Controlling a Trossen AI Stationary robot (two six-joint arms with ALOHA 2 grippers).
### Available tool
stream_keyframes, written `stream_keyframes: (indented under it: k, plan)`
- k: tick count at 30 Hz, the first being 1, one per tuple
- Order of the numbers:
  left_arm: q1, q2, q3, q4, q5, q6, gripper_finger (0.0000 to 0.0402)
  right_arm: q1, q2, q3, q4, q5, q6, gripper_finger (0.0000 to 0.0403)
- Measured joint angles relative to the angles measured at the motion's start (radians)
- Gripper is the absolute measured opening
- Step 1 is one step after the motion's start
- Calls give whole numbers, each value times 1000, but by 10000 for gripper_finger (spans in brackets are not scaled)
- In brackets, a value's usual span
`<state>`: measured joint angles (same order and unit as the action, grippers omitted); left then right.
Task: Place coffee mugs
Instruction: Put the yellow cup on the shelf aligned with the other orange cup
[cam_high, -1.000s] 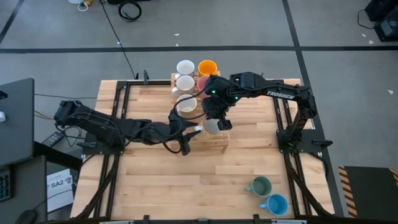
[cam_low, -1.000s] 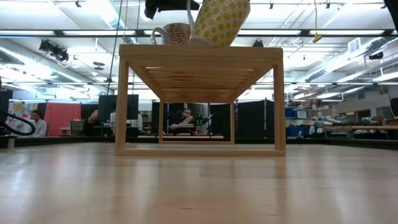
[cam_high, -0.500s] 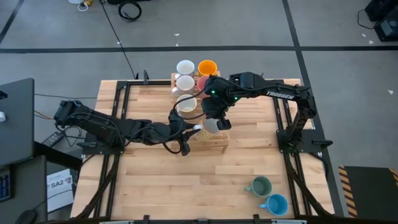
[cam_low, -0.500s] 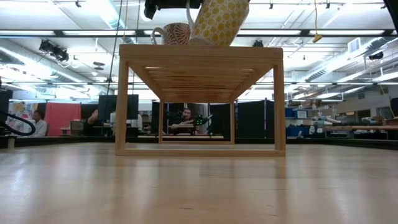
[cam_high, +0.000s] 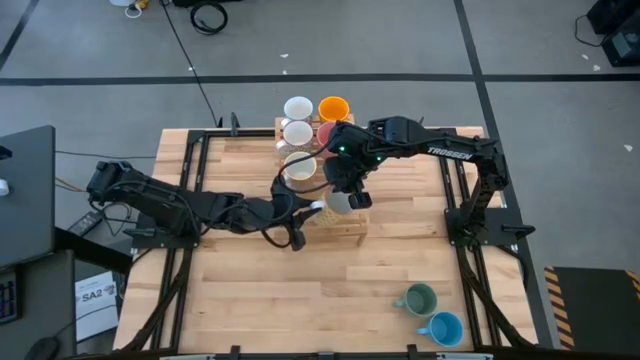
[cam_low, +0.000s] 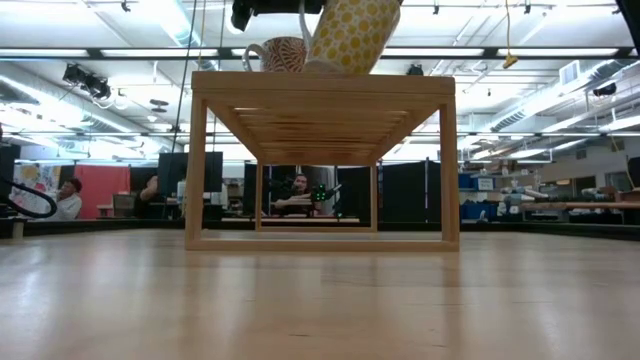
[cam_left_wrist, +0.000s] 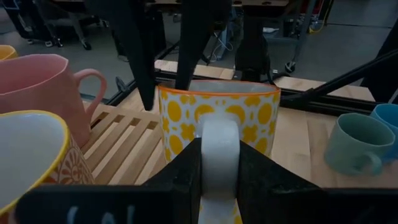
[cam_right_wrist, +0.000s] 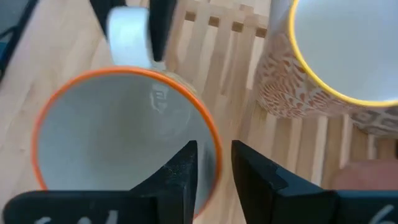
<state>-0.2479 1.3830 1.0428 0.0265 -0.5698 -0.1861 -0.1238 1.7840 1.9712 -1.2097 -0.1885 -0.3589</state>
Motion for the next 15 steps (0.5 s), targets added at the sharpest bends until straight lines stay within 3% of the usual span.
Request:
stream_keyframes:
  k: [6, 15]
  plan:
    - [-47, 0, 0, -8, -83, 67, 76, 1, -1, 46, -25, 45, 1, 106]
    - [-105, -1, 0, -92, -188, 14, 76, -1, -3, 89, -34, 50, 1, 106]
